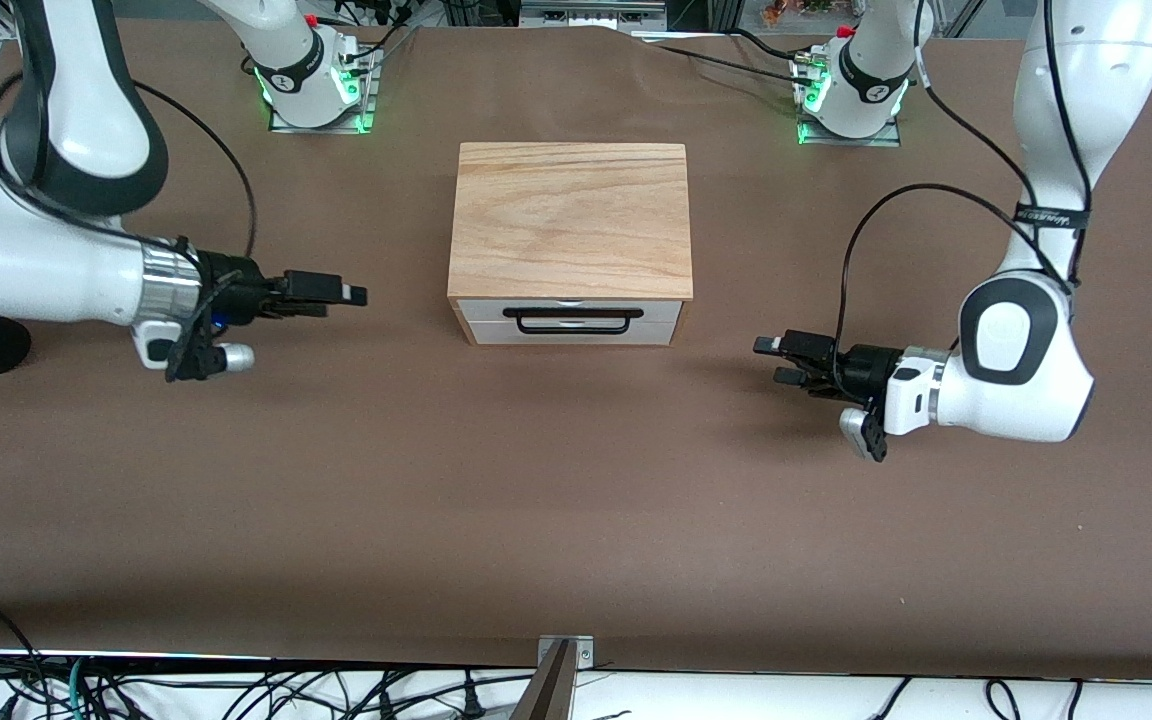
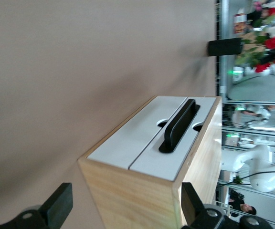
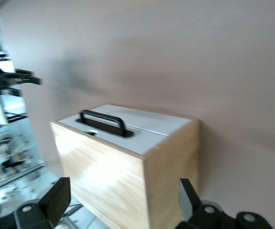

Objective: Pull top drawer with both arms simultaneously
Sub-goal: 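Move the left gripper and the right gripper toward the drawer handle ends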

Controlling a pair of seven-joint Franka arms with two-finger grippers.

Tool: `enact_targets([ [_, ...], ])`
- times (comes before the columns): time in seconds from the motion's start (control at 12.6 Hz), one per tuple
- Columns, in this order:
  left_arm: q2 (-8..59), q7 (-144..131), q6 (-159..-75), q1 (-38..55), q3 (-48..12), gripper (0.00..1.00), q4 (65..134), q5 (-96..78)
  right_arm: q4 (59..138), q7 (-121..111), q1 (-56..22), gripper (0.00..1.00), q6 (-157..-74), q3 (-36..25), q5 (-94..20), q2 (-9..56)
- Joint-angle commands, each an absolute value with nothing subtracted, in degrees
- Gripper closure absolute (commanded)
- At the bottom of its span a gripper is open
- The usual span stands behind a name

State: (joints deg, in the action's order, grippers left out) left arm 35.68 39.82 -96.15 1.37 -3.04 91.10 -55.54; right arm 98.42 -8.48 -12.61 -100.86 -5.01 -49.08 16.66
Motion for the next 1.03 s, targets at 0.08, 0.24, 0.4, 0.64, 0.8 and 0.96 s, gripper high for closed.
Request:
enact_targets([
  [0.08,39.7,49.3,-94.7,-0.3,-3.3,0.00,93.1,-64.8,97.7,-25.3,-13.0,0.00,-101.2,-5.3,-69.6,24.9],
  [0.24,39.7,49.7,-94.5,0.1,-3.4,0.00,97.5,-69.2,97.8,-32.5,-14.4,0.00,-101.3,-5.2,-71.8,27.8],
  [0.4,40.6,49.7,-94.5,0.6,-3.6,0.00,99.3,-69.5,99.2,-39.0,-16.7,0.01,-104.5,-5.2,-72.2,29.3],
  [0.64,41.7,49.8,-94.4,0.5,-6.8,0.00,101.2,-70.5,104.7,-48.3,-21.4,0.02,-110.3,-5.1,-85.8,29.5],
  [0.8,41.8,50.1,-94.4,0.4,-8.3,0.00,101.9,-73.5,106.6,-55.0,-24.4,0.05,-112.1,-5.0,-95.2,31.5],
  [0.96,41.9,50.2,-94.5,0.6,-9.1,0.00,101.8,-74.9,106.8,-56.3,-26.2,0.26,-114.4,-5.0,-96.8,31.8],
])
